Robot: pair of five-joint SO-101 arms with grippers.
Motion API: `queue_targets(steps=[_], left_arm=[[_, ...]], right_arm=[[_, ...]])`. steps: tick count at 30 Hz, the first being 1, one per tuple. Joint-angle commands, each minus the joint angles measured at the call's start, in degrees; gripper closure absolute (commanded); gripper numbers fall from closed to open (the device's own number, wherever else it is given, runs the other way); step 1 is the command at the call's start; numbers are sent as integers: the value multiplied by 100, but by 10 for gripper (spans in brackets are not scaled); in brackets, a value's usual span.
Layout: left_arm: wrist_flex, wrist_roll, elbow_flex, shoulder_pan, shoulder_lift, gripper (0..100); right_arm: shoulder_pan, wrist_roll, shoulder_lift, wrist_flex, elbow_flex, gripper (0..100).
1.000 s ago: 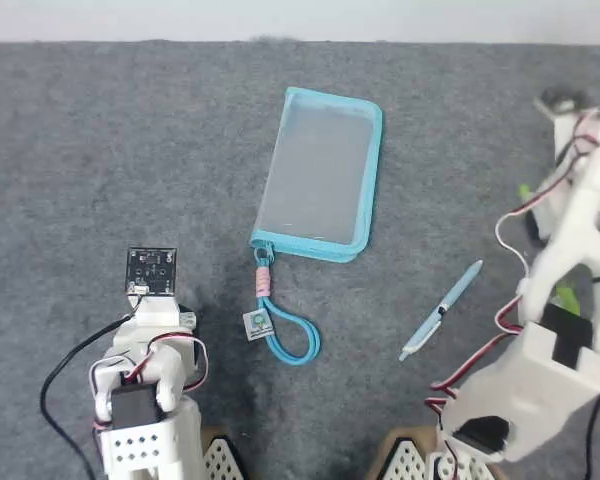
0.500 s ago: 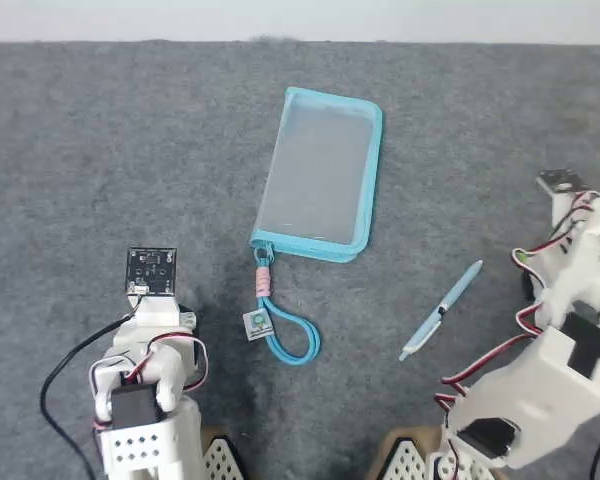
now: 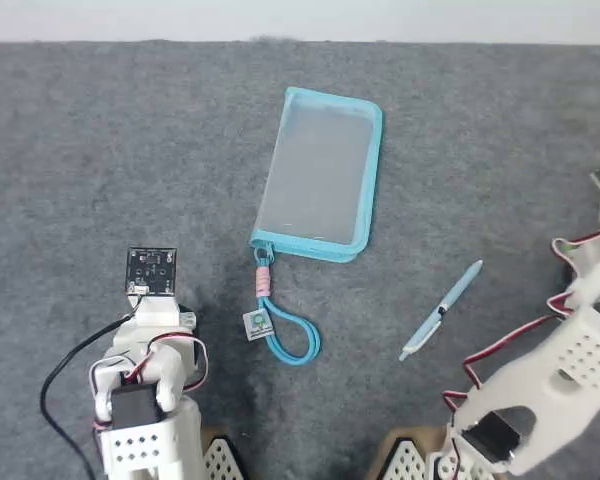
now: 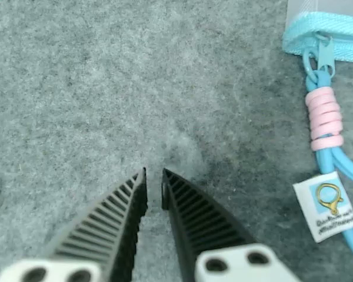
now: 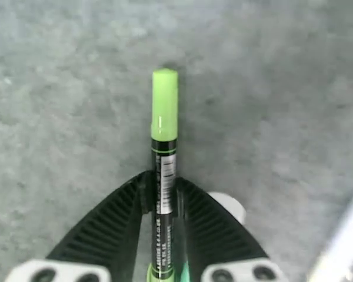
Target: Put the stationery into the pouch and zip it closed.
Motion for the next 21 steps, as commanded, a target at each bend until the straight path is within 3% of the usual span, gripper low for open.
queue_targets(steps=[1,7,13,17,21], left_arm=[[18,26,-40,-18,-123,953],[18,26,-40,-18,-123,953],[18,26,-40,-18,-123,953],[18,26,-40,-18,-123,953],[18,26,-40,-18,-123,953]], right_arm=[[57,-264,-171,725,-844,883],[-207,-853,-690,1499,-1125,851],[-989,-1319,-1209,2387,-985,858],[-1481,-1653,-1991,2299,-35,905],[-2088,-2145,-3275,1622,1908,861]])
